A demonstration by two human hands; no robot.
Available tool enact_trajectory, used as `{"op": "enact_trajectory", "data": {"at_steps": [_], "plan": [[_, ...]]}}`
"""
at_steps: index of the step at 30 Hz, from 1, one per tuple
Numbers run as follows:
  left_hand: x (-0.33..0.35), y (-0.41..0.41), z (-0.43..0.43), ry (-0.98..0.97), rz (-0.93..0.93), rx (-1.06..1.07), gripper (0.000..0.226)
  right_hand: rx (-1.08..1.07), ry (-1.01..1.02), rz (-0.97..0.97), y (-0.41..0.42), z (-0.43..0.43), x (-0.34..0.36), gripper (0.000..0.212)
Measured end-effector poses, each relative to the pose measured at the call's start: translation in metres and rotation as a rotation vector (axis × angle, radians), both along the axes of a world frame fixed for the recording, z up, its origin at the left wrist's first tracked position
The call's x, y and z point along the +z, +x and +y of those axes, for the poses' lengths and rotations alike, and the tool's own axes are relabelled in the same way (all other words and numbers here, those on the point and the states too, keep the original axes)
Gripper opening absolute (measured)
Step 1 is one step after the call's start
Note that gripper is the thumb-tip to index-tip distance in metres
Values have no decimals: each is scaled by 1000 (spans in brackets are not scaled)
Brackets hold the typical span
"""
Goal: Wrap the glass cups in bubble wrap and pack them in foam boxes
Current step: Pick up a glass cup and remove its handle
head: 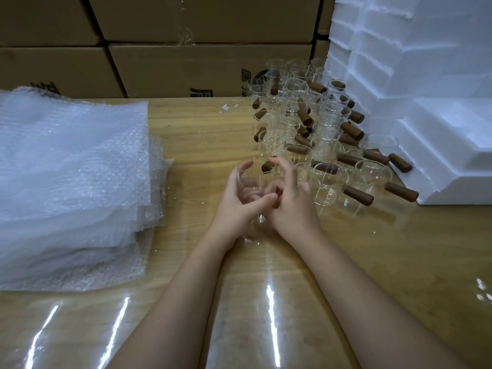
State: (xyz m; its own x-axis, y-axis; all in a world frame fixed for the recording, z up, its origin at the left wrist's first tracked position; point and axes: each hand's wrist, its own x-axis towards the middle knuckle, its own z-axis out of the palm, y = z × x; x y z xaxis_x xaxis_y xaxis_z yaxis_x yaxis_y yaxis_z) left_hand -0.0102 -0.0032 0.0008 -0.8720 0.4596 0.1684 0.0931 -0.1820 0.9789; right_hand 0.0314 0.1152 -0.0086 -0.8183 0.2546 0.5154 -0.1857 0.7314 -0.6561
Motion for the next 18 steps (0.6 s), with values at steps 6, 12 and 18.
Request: {"op": "enact_trajectory", "data": {"at_steps": [6, 12, 18], "plan": [[1, -5, -5, 49, -42, 155, 66, -26, 172, 76, 2, -4, 4, 67], [6, 0, -1, 17, -39, 185, 62, 48, 62, 172, 9, -4, 13, 53], [5, 1, 0, -35, -37, 188, 59, 68, 76, 232, 9, -5, 14, 38]]}}
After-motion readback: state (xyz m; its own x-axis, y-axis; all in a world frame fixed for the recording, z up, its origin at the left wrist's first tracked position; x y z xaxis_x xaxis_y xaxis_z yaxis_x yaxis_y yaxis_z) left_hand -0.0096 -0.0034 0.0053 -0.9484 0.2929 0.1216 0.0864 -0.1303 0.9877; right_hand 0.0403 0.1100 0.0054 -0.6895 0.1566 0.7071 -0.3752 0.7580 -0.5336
